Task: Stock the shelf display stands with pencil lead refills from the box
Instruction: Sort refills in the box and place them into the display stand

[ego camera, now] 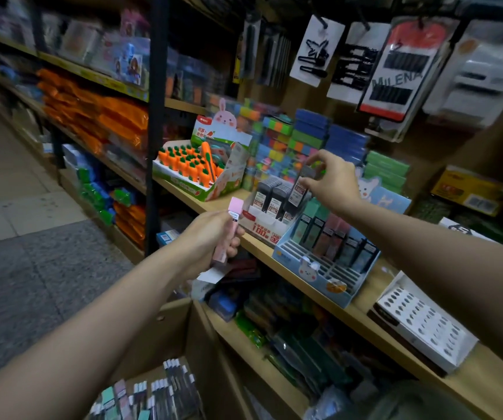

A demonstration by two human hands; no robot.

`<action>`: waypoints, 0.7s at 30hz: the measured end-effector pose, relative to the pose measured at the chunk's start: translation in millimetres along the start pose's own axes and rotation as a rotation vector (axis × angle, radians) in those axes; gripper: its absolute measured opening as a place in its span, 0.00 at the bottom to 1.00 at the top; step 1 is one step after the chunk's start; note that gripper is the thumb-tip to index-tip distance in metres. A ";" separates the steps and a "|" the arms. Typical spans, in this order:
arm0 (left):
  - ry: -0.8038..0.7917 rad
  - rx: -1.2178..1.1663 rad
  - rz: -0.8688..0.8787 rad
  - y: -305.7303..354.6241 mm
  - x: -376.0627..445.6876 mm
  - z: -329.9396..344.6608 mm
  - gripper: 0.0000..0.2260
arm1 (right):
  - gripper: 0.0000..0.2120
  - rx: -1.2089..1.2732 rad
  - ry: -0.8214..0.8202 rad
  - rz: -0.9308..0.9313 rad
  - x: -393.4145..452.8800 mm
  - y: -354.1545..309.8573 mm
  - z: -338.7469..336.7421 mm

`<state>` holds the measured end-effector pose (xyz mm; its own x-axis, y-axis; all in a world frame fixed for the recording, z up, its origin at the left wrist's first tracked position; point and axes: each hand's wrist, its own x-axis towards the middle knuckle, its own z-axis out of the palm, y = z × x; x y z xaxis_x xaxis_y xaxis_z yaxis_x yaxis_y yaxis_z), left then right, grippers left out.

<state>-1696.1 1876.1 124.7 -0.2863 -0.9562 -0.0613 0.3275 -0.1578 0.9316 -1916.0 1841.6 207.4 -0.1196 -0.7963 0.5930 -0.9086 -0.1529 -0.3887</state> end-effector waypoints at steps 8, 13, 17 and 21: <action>-0.034 0.243 -0.026 -20.5 15.2 -1.4 0.11 | 0.16 -0.247 -0.201 -0.056 7.7 14.0 19.0; -0.103 0.248 -0.044 -28.3 18.7 3.1 0.13 | 0.13 -0.382 -0.258 -0.111 12.6 16.8 29.1; -0.137 0.263 -0.006 -34.1 17.9 4.7 0.08 | 0.14 -0.512 -0.263 -0.190 9.6 16.2 30.4; -0.157 0.252 0.071 -40.4 15.0 10.6 0.08 | 0.13 -0.272 -0.027 -0.313 -2.5 3.5 12.5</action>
<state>-1723.3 1870.7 89.9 -0.4132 -0.9095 0.0448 0.1240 -0.0074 0.9923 -1913.8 1835.8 195.7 0.1868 -0.7512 0.6330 -0.9724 -0.2331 0.0104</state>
